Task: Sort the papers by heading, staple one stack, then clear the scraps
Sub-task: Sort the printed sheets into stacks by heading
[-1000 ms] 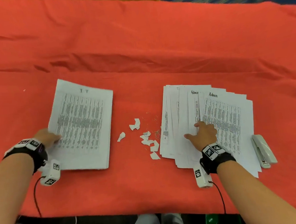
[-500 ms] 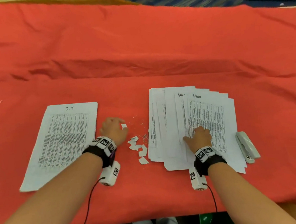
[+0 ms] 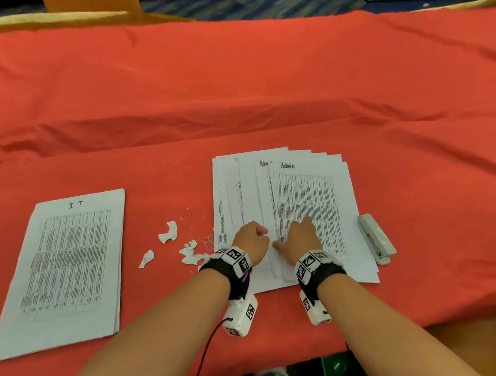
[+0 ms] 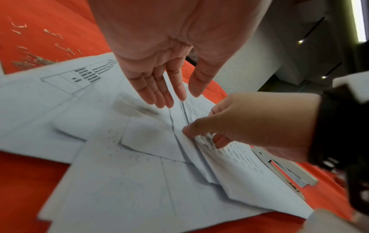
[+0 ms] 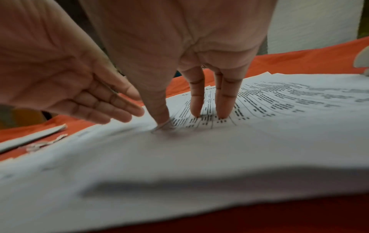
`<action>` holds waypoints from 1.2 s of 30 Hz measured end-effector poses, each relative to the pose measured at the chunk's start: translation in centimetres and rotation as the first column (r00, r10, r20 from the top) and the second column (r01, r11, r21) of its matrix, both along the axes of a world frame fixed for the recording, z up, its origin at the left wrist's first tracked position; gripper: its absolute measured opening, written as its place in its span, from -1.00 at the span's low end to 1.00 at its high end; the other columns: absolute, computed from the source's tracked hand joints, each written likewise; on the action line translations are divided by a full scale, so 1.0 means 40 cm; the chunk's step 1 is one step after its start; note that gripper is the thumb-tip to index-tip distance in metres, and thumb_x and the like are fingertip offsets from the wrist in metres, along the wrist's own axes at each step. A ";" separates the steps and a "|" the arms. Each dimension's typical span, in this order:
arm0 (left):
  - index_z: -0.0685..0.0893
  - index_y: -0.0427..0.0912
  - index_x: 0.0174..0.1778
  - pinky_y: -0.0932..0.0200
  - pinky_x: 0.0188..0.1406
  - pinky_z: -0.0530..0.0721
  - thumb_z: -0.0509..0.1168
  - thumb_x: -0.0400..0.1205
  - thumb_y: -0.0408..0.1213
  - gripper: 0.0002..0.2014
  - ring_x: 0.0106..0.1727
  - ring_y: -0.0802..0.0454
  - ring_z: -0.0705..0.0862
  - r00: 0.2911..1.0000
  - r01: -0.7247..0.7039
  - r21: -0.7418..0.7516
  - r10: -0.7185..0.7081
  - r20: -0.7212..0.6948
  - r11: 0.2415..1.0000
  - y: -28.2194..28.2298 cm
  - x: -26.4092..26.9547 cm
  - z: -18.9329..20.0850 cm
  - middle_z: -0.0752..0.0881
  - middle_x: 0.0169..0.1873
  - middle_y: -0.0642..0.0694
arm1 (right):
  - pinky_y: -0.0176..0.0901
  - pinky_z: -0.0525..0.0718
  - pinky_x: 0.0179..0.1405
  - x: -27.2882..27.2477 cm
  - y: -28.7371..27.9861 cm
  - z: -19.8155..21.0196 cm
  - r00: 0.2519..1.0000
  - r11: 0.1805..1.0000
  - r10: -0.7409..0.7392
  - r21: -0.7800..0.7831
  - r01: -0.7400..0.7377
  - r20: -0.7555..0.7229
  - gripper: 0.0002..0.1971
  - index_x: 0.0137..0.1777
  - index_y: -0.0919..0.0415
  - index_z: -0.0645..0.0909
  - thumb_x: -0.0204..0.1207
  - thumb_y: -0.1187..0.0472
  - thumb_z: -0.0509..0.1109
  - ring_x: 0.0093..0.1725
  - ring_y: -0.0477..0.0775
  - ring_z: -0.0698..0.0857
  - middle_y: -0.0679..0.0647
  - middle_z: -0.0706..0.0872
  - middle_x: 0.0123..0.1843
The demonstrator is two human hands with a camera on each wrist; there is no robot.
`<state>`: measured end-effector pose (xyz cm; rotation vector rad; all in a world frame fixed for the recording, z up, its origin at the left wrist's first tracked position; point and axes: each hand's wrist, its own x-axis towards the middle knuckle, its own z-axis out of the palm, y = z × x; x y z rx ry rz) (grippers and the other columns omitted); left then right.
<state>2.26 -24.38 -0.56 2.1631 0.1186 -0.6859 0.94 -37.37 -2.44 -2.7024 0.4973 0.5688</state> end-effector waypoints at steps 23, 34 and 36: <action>0.68 -0.26 0.04 0.20 -0.17 0.59 0.29 0.63 -0.23 -0.81 -0.11 -0.05 0.64 0.998 0.023 0.018 -0.024 0.053 1.000 -0.181 0.067 -0.009 0.69 -0.13 -0.11 | -0.24 0.44 0.27 -0.081 -0.170 0.046 0.997 0.793 0.002 0.607 -0.046 0.072 -0.94 -0.08 0.14 0.67 0.47 0.25 0.42 0.19 -0.08 0.60 -0.08 0.60 0.18; 0.61 -0.32 0.15 -0.04 0.09 0.66 0.23 0.68 -0.27 -0.78 0.12 -0.20 0.67 0.894 -0.352 -0.019 0.342 0.289 0.936 0.123 0.097 0.117 0.70 0.08 -0.20 | -0.06 0.45 0.39 -0.008 -0.266 0.026 0.973 0.943 -0.205 0.289 0.166 0.109 -0.58 0.33 0.24 0.55 0.49 0.14 0.41 0.41 0.21 0.48 0.25 0.46 0.43; 0.64 -0.29 0.16 -0.12 0.21 0.62 0.27 0.66 -0.31 -0.80 0.15 -0.18 0.68 0.865 -0.414 -0.056 0.411 0.288 0.909 0.219 0.088 0.125 0.71 0.09 -0.20 | 0.02 0.45 0.40 0.005 -0.263 0.020 0.969 0.959 -0.238 0.171 0.225 0.062 -0.52 0.42 0.24 0.46 0.52 0.11 0.35 0.47 0.29 0.40 0.30 0.37 0.50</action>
